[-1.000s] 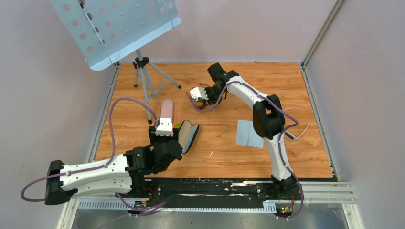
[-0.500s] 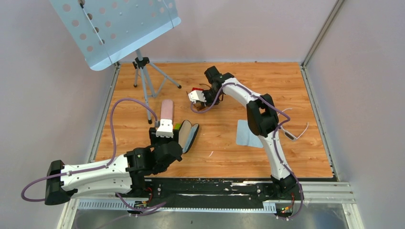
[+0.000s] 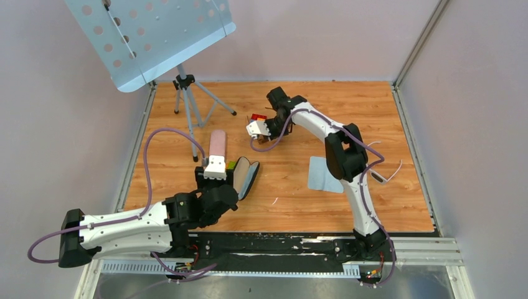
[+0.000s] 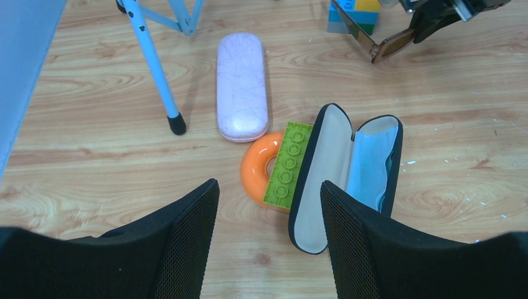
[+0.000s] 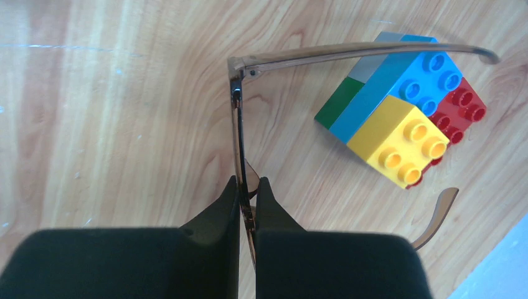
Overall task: Organize the sunglasses
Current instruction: Fold the sunglasses at the center of the board.
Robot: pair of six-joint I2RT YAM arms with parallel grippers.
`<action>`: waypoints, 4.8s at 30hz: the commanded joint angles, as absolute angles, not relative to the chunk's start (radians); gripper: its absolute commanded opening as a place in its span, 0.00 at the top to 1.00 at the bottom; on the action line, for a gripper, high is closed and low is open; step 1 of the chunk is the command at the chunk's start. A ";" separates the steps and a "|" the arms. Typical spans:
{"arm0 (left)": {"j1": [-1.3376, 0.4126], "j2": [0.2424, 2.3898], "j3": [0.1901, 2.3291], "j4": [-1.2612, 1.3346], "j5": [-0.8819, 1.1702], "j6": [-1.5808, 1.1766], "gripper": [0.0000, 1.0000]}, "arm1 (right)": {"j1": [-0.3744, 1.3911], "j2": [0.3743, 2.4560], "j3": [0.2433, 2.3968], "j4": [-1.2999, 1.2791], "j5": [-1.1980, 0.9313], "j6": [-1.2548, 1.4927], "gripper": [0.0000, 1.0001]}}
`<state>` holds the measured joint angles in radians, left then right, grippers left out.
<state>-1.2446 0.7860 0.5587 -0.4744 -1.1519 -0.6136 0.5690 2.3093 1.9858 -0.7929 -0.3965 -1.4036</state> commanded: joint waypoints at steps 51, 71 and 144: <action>-1.169 1.231 1.009 -0.130 -0.777 -0.417 0.37 | 0.799 1.166 1.257 -1.062 -0.613 -1.119 1.00; -0.891 1.589 1.370 -0.333 -0.170 -0.189 0.39 | 0.847 1.220 1.389 -1.240 -0.639 -1.250 1.00; -0.890 1.135 0.975 -0.387 -0.434 -0.315 0.37 | 0.950 1.601 1.179 -0.916 -0.174 -1.127 0.64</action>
